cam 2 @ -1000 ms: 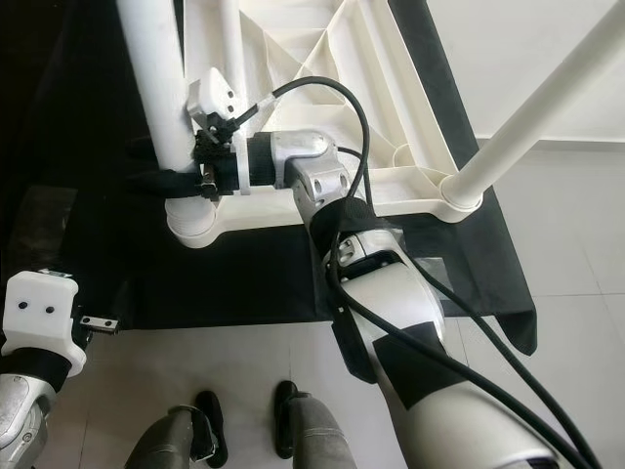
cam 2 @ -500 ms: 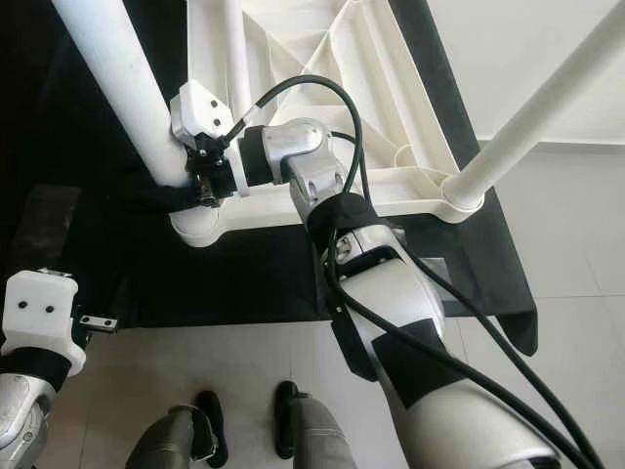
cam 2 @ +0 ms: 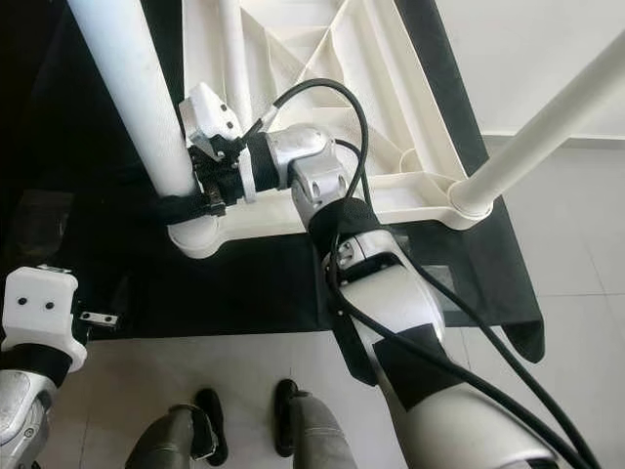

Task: Building children table

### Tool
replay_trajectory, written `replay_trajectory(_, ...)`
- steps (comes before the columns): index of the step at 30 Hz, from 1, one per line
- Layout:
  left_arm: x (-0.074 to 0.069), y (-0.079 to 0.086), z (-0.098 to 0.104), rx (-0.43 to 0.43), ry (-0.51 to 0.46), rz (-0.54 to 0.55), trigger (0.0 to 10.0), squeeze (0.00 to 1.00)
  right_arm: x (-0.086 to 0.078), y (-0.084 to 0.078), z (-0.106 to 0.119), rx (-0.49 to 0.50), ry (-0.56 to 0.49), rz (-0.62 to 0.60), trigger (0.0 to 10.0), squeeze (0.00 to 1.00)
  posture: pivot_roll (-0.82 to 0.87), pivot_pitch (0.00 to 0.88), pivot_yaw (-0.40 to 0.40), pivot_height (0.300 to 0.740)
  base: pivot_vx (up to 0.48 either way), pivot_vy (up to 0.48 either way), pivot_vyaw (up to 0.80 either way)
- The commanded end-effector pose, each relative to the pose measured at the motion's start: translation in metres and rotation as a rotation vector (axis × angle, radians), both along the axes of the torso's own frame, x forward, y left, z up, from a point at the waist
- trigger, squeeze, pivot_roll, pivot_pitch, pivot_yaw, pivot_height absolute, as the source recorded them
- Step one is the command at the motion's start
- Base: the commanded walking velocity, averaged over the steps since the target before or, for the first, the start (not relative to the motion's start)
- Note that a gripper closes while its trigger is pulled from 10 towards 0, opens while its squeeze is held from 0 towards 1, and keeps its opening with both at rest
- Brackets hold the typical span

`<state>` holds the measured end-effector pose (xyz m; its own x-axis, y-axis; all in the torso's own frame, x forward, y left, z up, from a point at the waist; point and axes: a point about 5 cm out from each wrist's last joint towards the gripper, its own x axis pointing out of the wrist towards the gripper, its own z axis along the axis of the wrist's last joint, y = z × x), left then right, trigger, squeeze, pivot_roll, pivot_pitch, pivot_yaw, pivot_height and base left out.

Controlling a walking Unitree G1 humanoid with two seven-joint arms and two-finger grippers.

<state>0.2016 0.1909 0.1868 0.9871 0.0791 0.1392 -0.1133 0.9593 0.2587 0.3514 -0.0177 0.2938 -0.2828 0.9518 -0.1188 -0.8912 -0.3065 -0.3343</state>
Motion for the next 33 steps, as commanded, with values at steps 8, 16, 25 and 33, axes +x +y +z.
replay_trajectory(8, -0.003, 0.002, -0.005, 0.002, 0.033, 0.015, 10.0, 0.0, -0.005, -0.019, -0.045, -0.284, 0.13, 0.028, 10.0, 0.0, -0.18, 0.396, -0.112, 0.74, 0.0, 0.0, 0.0)
replay_trajectory(16, -0.003, 0.002, -0.005, 0.0, 0.033, 0.018, 10.0, 0.0, -0.006, -0.028, -0.05, -0.305, 0.171, 0.021, 10.0, 0.0, -0.18, 0.392, -0.112, 0.74, 0.0, 0.0, 0.0)
replay_trajectory(25, -0.002, 0.002, -0.007, -0.007, 0.034, 0.019, 10.0, 0.0, 0.004, -0.031, -0.073, -0.204, 0.212, -0.261, 10.0, 0.0, -0.2, 0.373, -0.136, 0.74, 0.0, 0.0, 0.0)
replay_trajectory(33, -0.003, 0.003, -0.007, -0.009, 0.029, 0.025, 10.0, 0.0, -0.025, -0.003, -0.11, -0.097, 0.322, -0.649, 10.0, 0.0, -0.19, 0.363, -0.139, 0.74, 0.0, 0.0, 0.0)
